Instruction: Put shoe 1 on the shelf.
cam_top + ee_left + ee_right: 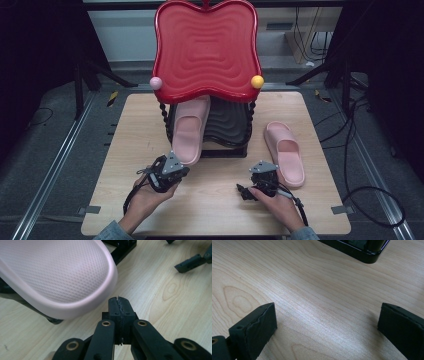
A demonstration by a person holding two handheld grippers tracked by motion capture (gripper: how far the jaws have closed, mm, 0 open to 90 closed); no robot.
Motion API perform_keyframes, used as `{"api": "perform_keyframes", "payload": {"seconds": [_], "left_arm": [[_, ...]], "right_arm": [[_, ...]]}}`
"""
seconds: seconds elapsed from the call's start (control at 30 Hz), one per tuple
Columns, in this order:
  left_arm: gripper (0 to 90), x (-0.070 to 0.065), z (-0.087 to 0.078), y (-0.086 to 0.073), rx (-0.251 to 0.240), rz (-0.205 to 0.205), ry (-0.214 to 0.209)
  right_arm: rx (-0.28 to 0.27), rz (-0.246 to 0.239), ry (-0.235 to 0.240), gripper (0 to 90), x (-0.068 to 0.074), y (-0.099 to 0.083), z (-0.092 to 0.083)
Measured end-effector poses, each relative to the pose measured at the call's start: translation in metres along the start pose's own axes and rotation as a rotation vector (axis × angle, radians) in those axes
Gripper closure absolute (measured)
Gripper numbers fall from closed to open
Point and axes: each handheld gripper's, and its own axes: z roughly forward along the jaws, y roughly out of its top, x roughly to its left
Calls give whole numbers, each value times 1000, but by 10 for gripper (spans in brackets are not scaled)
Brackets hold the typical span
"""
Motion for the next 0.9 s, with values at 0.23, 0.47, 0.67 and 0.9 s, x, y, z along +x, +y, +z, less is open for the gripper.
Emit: {"api": "perform_keyframes", "payload": {"seconds": [0.23,0.47,0.67,0.9], "left_arm": [[899,2,5,6,-15,-20,-9],[899,16,10,23,-58,-85,-9],[899,24,14,38,-74,-109,-9],[899,32,25,47,-60,-129,-6]], "right_arm": [[0,-1,-1,25,0,0,0],[1,-3,0,25,0,0,0],[1,-4,1,25,0,0,0],[2,-4,2,25,0,0,0]]}}
